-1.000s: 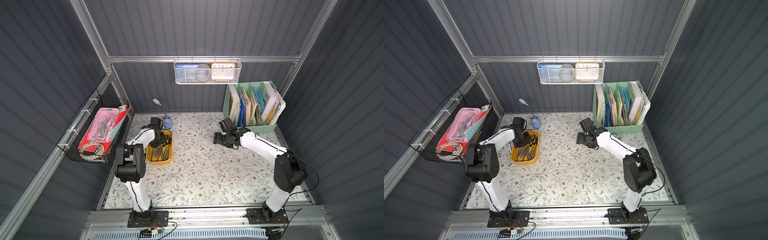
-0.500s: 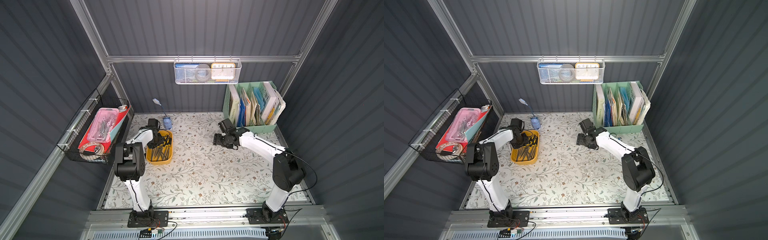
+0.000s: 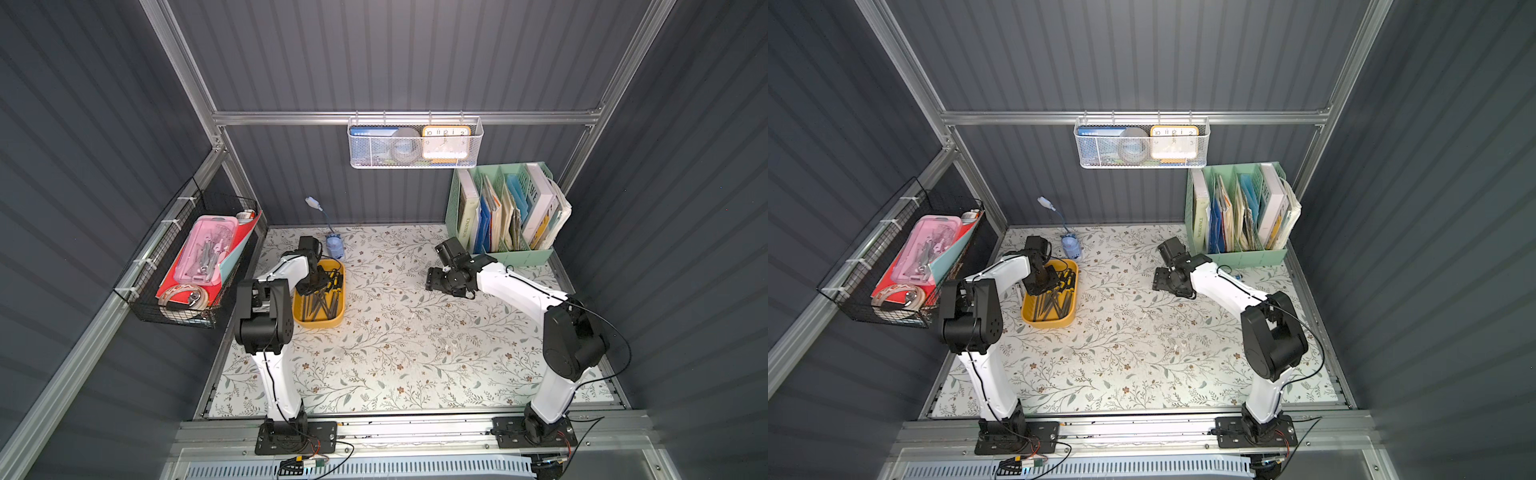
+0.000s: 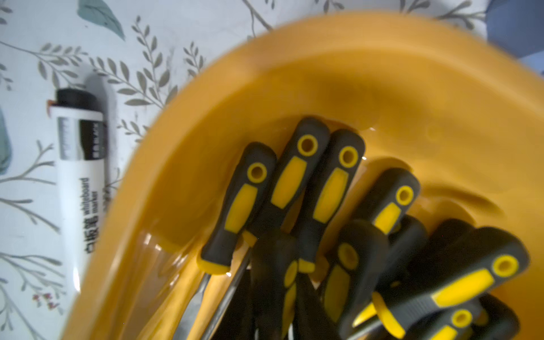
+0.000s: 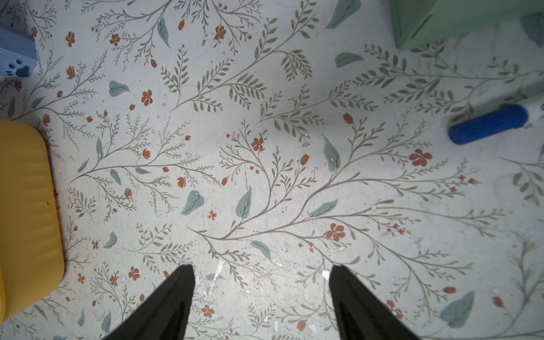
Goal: Take the file tool out of the storage box
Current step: Pick up the file tool from the storage box.
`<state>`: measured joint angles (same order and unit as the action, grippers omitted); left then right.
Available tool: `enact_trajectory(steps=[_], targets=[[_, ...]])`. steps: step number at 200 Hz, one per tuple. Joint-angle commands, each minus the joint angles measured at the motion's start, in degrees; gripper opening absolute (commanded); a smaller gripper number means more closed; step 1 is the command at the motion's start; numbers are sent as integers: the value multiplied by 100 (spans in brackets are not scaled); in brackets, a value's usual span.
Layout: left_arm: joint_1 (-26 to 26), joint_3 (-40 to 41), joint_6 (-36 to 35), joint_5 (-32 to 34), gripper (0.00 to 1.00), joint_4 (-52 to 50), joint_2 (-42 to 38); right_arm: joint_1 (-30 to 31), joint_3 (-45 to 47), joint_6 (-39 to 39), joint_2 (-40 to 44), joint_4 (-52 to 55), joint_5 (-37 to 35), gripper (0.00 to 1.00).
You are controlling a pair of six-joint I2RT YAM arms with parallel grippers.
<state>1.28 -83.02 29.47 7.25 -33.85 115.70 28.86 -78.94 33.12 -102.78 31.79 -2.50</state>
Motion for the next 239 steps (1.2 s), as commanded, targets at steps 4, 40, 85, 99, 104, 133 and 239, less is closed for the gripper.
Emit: enact_trajectory(steps=[4,40,85,99,104,133,239], targets=[[4,-354,-147,257,20,-276,-23,-15,-184,-76,-74,121,36,78],[4,-555,-216,356,16,-494,-126,-17,-227,-60,-101,108,115,77],[8,-418,-269,299,29,-442,-89,-12,-231,-47,-145,108,151,77],[4,-315,-249,288,29,-315,-60,-16,-215,-30,-139,108,160,78],[4,-307,-249,284,28,-272,-55,-13,-206,-22,-128,106,162,77],[13,-413,-233,247,18,-179,-19,-14,-166,-36,-110,123,127,77],[188,-474,-273,378,34,-234,286,-14,-140,-73,-121,134,112,77]])
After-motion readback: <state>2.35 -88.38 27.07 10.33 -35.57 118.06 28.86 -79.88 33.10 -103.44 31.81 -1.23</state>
